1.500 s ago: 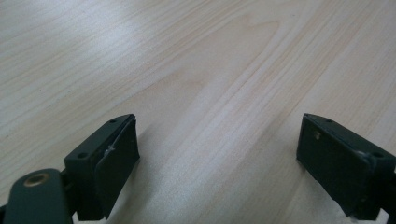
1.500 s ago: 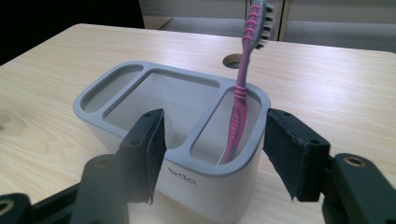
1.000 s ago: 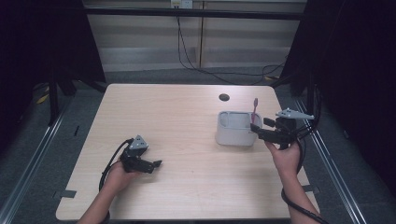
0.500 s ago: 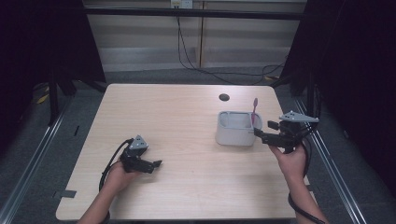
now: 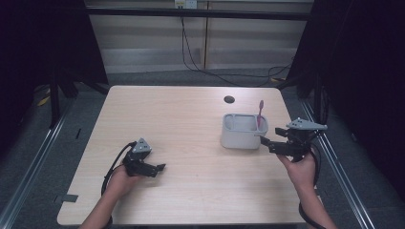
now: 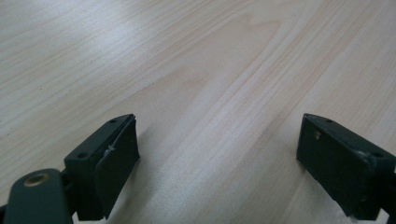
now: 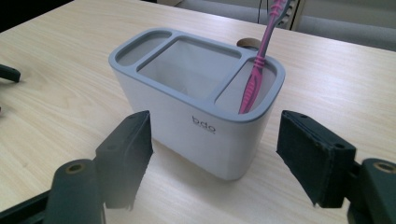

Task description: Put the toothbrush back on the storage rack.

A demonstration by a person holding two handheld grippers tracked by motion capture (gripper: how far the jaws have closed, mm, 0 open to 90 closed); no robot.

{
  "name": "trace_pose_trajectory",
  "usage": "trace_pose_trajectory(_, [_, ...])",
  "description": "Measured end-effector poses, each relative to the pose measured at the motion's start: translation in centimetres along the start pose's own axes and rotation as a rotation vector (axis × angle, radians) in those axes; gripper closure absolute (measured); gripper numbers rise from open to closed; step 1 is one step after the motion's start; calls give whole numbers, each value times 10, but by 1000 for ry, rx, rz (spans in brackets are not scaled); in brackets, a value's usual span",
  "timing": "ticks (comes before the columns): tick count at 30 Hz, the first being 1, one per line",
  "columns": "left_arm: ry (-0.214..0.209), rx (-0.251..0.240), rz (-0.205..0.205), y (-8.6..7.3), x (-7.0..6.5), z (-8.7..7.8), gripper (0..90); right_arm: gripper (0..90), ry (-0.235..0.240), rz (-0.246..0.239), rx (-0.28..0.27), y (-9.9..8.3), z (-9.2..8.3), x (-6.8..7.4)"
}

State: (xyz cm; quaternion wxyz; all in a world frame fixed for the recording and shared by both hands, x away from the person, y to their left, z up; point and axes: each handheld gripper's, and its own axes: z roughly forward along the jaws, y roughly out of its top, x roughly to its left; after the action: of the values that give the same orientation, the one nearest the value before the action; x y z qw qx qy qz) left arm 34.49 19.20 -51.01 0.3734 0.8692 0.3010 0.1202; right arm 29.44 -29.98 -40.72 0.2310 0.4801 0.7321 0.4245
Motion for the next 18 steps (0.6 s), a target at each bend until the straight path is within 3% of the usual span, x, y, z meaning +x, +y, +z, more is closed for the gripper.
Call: trace_pose_trajectory(18, [1,-1,-2,0,0,0,123,248,23,24,11,-21,-2,3])
